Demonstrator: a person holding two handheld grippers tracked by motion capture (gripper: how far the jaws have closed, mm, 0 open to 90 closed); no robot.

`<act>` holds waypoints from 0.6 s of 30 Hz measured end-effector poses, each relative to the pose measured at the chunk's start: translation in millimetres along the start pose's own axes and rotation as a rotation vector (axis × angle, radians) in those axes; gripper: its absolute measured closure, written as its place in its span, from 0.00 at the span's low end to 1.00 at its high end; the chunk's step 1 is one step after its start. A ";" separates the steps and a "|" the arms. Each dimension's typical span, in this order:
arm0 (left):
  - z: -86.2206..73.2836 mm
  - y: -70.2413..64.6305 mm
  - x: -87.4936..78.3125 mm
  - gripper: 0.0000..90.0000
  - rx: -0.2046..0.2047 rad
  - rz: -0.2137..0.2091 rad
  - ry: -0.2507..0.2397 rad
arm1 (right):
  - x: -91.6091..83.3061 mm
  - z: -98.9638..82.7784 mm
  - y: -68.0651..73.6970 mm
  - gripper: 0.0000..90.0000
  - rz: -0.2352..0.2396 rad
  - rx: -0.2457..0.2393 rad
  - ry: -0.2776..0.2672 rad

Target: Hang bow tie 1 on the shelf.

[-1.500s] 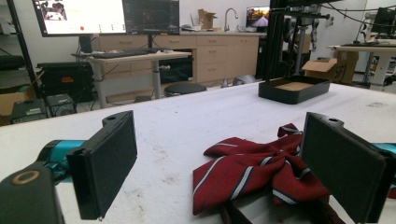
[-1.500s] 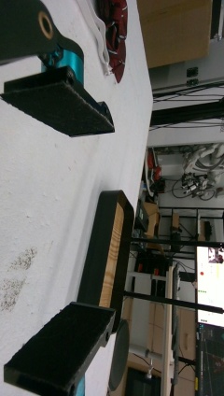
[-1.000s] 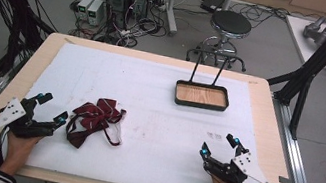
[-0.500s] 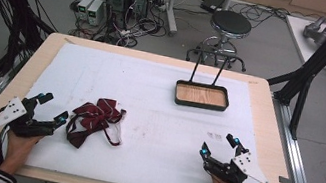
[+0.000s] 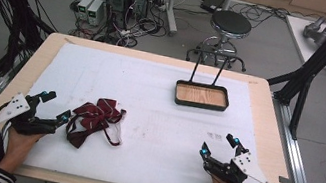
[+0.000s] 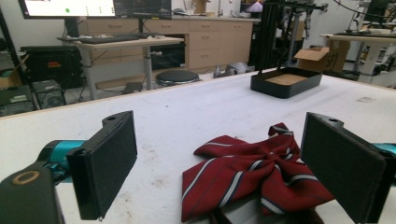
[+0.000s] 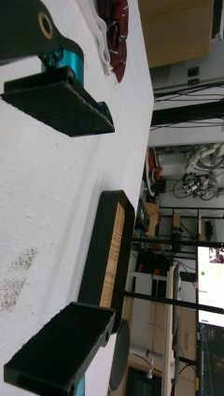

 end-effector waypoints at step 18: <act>33.4 -4.7 13.7 0.13 0.081 -0.066 0.174 | -0.1 0.0 -0.1 0.10 0.002 0.001 0.001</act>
Point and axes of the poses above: each handheld gripper's, and its own axes: x roughly forward along the jaws, z roughly out of its top, y roughly to its left, the point moved 6 cm from there along x, roughly forward along the jaws, and after that the axes turned 8 degrees about x, right-handed, at the moved point
